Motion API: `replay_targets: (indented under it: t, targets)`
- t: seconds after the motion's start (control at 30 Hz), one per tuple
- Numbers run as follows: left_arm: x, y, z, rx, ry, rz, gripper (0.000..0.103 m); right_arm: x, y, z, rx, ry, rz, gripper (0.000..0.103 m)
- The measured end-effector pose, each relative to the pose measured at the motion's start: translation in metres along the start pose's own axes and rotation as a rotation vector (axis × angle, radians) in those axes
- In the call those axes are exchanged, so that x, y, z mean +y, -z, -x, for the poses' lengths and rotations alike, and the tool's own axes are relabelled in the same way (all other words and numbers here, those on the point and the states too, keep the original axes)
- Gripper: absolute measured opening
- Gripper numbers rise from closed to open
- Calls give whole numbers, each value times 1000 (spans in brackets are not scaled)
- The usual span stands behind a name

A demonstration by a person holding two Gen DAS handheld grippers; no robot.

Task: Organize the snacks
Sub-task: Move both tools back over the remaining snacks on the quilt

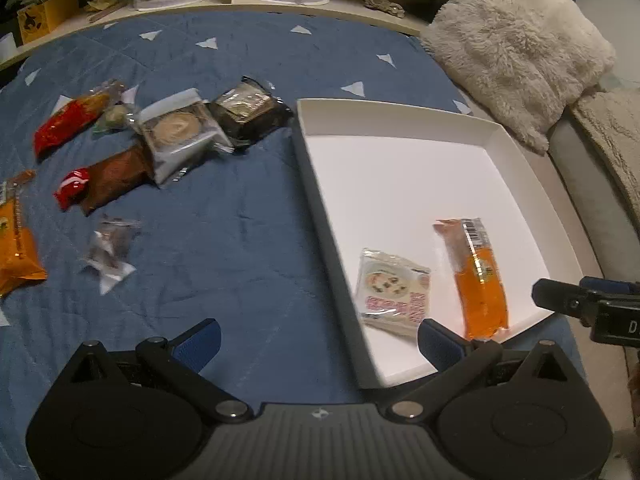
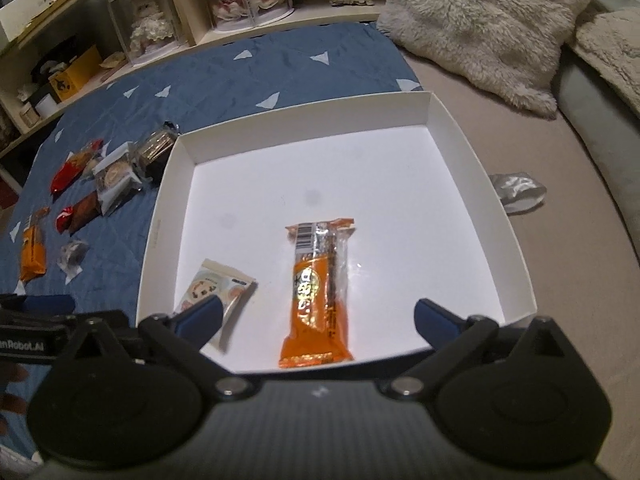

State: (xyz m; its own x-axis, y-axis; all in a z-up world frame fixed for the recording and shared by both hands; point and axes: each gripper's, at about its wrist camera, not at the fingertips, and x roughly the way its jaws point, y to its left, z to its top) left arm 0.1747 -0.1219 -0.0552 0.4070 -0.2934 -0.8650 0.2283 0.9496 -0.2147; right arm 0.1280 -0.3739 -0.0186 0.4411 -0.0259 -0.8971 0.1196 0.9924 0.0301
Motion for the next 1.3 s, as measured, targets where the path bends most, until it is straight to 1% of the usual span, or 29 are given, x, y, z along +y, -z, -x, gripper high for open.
replay_targets:
  t: [0.27, 0.4, 0.5, 0.63, 0.77, 0.83, 0.93, 1.03, 1.23, 1.3]
  targets:
    - [31, -1, 10, 1, -9, 14, 103, 17, 6, 1, 12, 12, 34, 102]
    - [48, -1, 17, -5, -20, 17, 103, 28, 8, 1, 0, 22, 42, 102]
    - [67, -1, 24, -13, -40, 36, 103, 36, 5, -2, -25, 7, 54, 102]
    - [94, -4, 32, -30, -72, 72, 103, 46, 0, -10, -34, 11, 54, 102]
    - [121, -6, 40, -52, -94, 111, 103, 53, -8, -17, -56, -26, 20, 102]
    - [134, -7, 42, -63, -109, 129, 103, 56, -12, -19, -76, -44, 23, 102]
    - [155, -9, 44, -79, -128, 176, 103, 67, -14, -22, -111, -48, 56, 102]
    - [174, -11, 45, -98, -130, 226, 103, 81, -16, -27, -131, -76, 89, 102]
    - [196, -20, 45, -145, -164, 285, 103, 114, -21, -42, -170, -127, 175, 102]
    - [201, -25, 42, -152, -161, 294, 103, 127, -23, -48, -184, -153, 201, 102]
